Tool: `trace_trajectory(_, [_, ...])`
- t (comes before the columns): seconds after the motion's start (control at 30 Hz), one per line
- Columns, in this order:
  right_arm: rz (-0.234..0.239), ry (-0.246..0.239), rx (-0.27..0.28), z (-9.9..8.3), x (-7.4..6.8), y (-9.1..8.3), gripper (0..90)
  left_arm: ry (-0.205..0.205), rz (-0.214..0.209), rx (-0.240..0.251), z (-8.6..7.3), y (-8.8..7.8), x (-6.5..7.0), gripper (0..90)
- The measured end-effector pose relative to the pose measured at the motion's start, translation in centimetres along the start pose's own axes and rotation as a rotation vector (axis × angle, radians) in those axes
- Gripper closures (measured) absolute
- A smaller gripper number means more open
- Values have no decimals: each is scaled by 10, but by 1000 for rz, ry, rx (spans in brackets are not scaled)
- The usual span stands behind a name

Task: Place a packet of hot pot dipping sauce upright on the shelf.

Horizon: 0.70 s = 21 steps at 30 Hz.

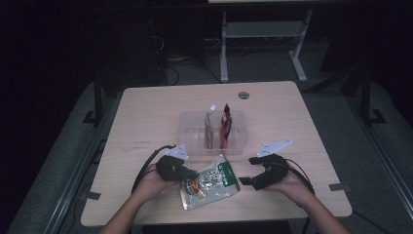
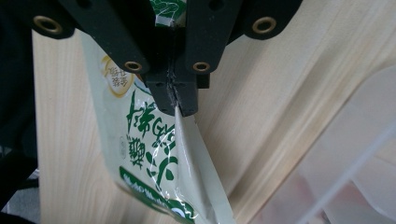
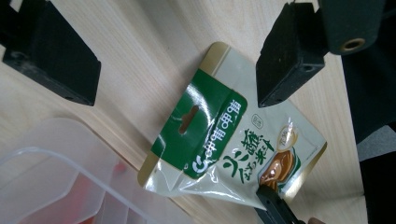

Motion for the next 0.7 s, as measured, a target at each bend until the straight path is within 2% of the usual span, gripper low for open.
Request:
trace_trajectory(0.13, [16, 0, 0, 2, -1, 1, 140, 10, 3, 30, 4, -9, 3, 900])
trace_trajectory(0.27, [57, -3, 15, 10, -1, 4, 145, 18, 7, 58, 7, -17, 4, 900])
trace_trajectory(0.43, [108, 7, 68, 31, 0, 10, 146, 14, 25, 105, 10, -31, 4, 900])
trace_trajectory(0.5, [125, -3, 86, 40, -2, 13, 146, 17, 27, 122, 10, -37, 3, 900])
trace_trajectory(0.7, [165, -25, 100, 58, -4, 28, 151, 26, 35, 165, 12, -50, 5, 900])
Point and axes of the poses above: each handheld gripper's, and its own axes: y roughly forward along the jaws, z roughly out of its top, x roughly to its right, the point moved 4 cm from there along y, roughly forward along the jaws
